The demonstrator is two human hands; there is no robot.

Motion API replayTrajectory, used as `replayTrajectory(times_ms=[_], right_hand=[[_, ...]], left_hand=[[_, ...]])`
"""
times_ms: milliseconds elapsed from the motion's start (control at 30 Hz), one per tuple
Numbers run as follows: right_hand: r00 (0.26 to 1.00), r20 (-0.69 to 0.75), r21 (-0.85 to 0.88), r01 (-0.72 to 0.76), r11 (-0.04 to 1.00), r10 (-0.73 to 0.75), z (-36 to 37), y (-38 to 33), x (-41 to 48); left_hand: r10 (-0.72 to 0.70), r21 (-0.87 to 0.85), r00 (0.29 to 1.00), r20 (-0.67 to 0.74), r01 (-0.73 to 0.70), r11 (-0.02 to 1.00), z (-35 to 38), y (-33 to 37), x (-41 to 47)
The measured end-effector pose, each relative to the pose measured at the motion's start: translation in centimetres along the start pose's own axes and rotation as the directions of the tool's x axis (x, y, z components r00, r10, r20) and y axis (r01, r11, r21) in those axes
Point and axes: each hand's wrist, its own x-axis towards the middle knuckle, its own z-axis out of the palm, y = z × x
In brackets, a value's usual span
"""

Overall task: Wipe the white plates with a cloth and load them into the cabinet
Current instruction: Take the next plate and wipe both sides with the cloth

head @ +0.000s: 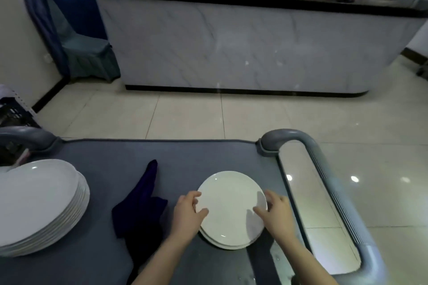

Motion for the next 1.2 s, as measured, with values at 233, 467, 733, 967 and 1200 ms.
replayTrajectory(times_ms=[233,467,733,967,1200], right_hand=[[0.996,0.087,0.024,-0.026,0.999,0.024,0.0,1.4,1.8],[0.998,0.037,0.136,-0.05,0.989,0.045,0.4,1.8,2.3],[0.998,0.014,0.318,-0.068,0.946,0.067,1.1,0.9,1.4],[0.995,-0.003,0.458,-0.091,0.884,0.104,2.0,-0.1,1.1],[0.983,0.081,0.68,-0.177,0.711,0.167,3.5,-2.7,0.0]], left_hand=[[-0.026,0.06,0.995,-0.098,0.032,0.998,1.4,-0.2,0.3],[-0.117,-0.13,0.988,-0.105,0.103,0.986,1.4,-0.4,0.6],[-0.192,-0.353,0.976,-0.106,0.143,0.925,0.4,-1.8,0.2],[-0.166,-0.448,0.984,-0.066,0.12,0.886,-1.1,-2.5,0.8],[-0.096,-0.493,0.994,-0.058,0.056,0.868,-4.5,-2.1,1.5]])
